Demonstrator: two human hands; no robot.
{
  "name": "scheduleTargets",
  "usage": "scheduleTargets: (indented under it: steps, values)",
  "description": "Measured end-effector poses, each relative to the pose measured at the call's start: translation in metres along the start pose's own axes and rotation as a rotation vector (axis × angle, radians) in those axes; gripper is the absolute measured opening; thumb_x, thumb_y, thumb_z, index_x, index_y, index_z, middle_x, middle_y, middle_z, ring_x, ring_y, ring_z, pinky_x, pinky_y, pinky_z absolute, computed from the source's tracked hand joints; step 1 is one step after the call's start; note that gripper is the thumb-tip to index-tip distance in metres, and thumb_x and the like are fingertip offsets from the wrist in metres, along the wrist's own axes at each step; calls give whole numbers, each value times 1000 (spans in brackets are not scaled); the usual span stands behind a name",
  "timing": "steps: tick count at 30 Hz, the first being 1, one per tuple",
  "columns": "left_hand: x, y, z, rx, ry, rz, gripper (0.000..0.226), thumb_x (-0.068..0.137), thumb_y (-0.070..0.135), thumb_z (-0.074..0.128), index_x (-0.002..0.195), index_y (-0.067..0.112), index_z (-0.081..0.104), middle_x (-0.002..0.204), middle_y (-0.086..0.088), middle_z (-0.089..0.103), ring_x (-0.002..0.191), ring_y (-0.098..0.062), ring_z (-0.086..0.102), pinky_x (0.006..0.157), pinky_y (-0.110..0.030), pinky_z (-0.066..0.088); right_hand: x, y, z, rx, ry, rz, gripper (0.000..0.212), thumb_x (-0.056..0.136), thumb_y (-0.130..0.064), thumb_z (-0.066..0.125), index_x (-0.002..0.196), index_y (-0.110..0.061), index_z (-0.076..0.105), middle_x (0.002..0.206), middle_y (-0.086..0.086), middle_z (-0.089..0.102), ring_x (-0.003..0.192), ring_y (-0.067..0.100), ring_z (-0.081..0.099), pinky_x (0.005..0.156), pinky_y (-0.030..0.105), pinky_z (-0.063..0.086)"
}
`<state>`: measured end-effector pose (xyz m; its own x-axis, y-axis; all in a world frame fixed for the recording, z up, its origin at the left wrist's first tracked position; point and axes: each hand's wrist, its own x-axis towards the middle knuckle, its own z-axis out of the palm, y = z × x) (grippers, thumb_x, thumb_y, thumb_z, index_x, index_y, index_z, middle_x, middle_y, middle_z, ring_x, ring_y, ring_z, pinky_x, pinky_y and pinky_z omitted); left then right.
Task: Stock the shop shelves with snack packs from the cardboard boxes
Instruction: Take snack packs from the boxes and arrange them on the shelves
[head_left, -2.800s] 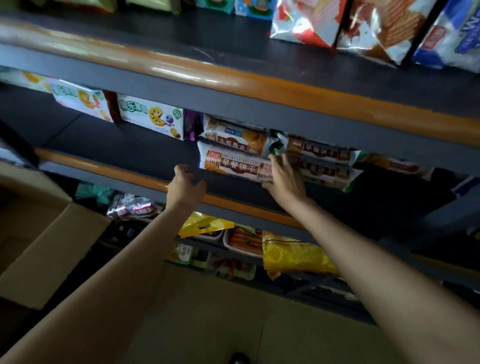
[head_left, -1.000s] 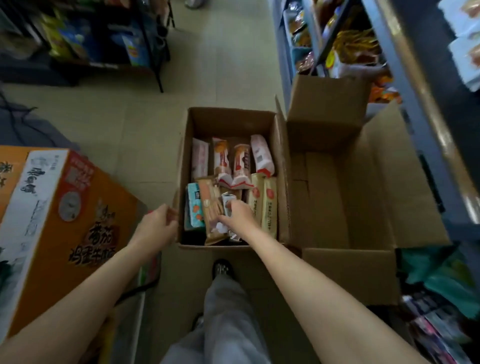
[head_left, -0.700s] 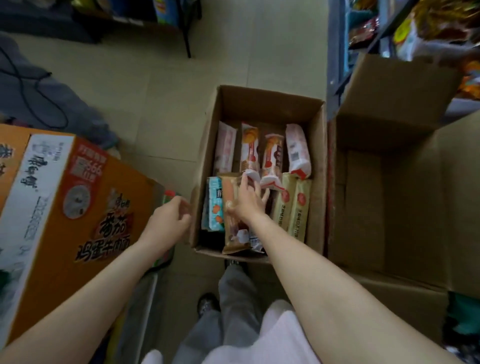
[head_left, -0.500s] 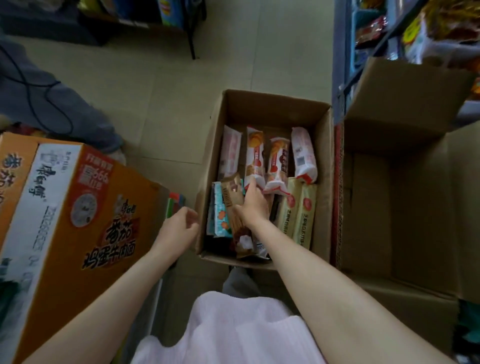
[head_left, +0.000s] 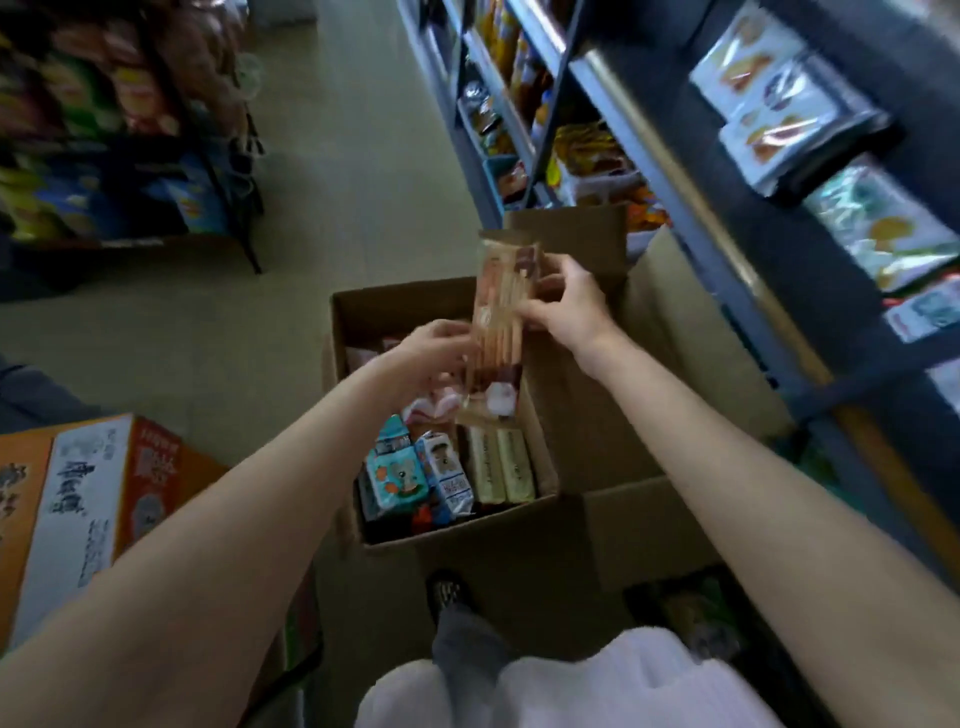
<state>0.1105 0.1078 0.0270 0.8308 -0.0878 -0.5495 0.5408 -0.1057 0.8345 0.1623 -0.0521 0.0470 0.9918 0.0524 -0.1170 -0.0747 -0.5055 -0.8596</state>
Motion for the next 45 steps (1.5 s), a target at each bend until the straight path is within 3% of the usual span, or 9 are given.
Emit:
scheduleTargets:
  steps: [3,7,15,18,22,28,34,38,45]
  values:
    - [-35,59,42,59,-243,204,33,87,12,62,119,13,57,105,-5,63,88,-15,58,75,-25,44,-44,-42,-88,163,98,-11,52,79,3,69,126,-6,49,102,8,60,102,25,58,89,43,52]
    - [-93,116,120,163,-440,407,16,86,7,62,92,22,63,75,12,68,71,-3,61,59,-15,41,-126,-74,-189,228,271,-73,37,82,10,61,117,-1,52,97,13,59,87,21,58,83,33,50]
    - [-203,198,278,274,-659,767,19,82,4,66,98,13,63,86,-3,68,80,-15,65,73,-29,51,-289,-94,-339,62,585,-25,42,82,0,68,117,-10,49,88,-1,57,70,5,57,48,11,44]
    - [-251,231,334,229,-822,907,22,80,-4,64,97,10,62,76,1,68,63,-7,64,61,-25,52,-346,-110,-382,-80,730,-60,44,83,-4,67,124,-4,50,105,3,57,95,14,54,68,17,46]
    - [-324,276,407,134,-976,1088,21,81,-3,62,100,7,61,90,-9,64,74,-15,63,69,-26,52,-417,-142,-452,-354,984,-189,41,84,-9,68,121,-2,54,117,8,60,108,23,57,95,35,43]
    - [-407,329,514,19,-797,1371,22,87,4,57,80,25,55,79,2,54,71,-8,51,59,-11,39,-524,-174,-581,-793,1371,-255,37,82,-16,67,116,-5,56,109,11,64,102,30,60,92,44,46]
    - [-437,346,614,159,-650,1577,20,88,2,54,81,20,58,75,6,55,73,-9,52,69,-16,41,-583,-133,-690,-1001,1307,113,43,81,-21,72,117,-5,56,117,15,62,108,32,58,93,41,46]
    - [-448,349,662,414,-632,1635,23,88,-1,52,109,-1,60,97,-7,58,77,-8,53,64,-6,39,-577,-113,-736,-817,1219,182,40,81,-16,72,117,-6,56,114,12,63,98,25,62,77,35,55]
    - [-445,363,734,914,-540,1635,35,89,12,56,123,7,54,128,-12,55,116,-23,52,93,-26,39,-547,-79,-787,-347,1140,276,58,88,-2,61,138,-6,32,137,11,42,112,27,58,48,16,53]
